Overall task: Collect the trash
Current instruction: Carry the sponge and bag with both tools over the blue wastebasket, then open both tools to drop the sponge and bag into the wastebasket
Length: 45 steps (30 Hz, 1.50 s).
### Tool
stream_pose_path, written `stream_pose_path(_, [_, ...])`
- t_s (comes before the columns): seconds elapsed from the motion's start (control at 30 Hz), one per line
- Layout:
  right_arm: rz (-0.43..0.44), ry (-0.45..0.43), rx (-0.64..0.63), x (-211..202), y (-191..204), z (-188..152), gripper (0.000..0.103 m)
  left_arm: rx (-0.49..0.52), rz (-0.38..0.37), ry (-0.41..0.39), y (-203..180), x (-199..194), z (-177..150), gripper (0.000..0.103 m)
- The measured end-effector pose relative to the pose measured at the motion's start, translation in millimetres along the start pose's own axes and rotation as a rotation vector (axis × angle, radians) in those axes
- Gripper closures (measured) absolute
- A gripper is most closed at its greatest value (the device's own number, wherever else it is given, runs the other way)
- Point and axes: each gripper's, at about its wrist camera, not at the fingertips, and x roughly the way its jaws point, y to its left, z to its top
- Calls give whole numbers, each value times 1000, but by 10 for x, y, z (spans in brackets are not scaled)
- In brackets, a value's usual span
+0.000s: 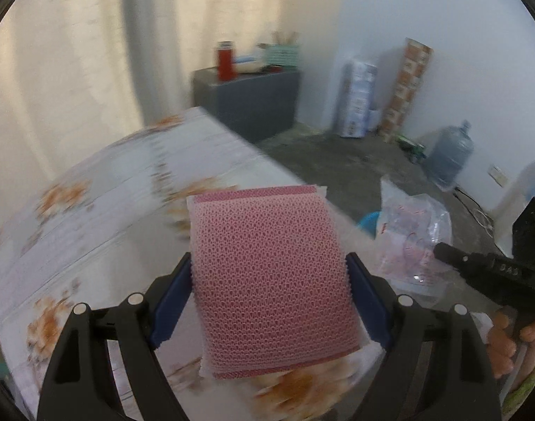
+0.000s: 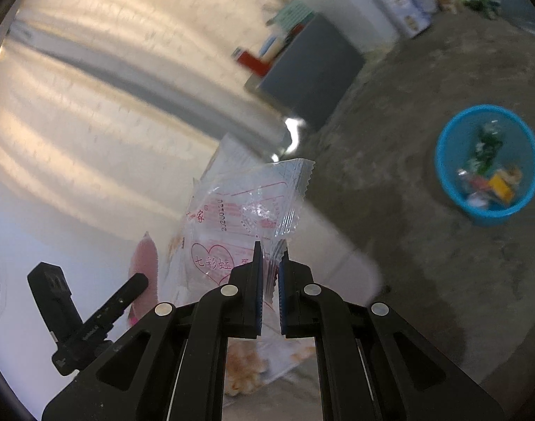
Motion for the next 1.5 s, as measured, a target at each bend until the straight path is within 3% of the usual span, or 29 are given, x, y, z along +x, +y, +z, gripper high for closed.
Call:
stream_pose_path(0.23, [-101,-136,116,-485,-775,268,97,128,-116,88,-921,606,394,21])
stream_pose_path(0.43, [-225,-214,229,-709,-1514,444,97,186,-191,241,-1698,1412,594,21])
stream_pose_path(0.63, [-310,-232,317,-650,-2053,542,97,216,-202,390,-2225,2272,659,21])
stream_pose_path(0.87, [-374,-193,379,-392,-2586,693,97,203,-215,514,-2658,3060,607,21])
stream_pose_path(1.07, [-413,-157,398,-76,-2891,858,92,155,-252,563,-2904,3535,579,18])
stream_pose_path(1.13, [-447,-125,394,54,-2985,876,86,154,-249,563,-2933,3622,568,15])
stream_pose_path(1.2, [-495,-97,375,188,-3076,881,80,156,-235,544,-2928,3639,562,9])
stream_pose_path(1.5, [-564,-110,292,172,-3040,777,68,114,-243,491,-2792,3535,591,6])
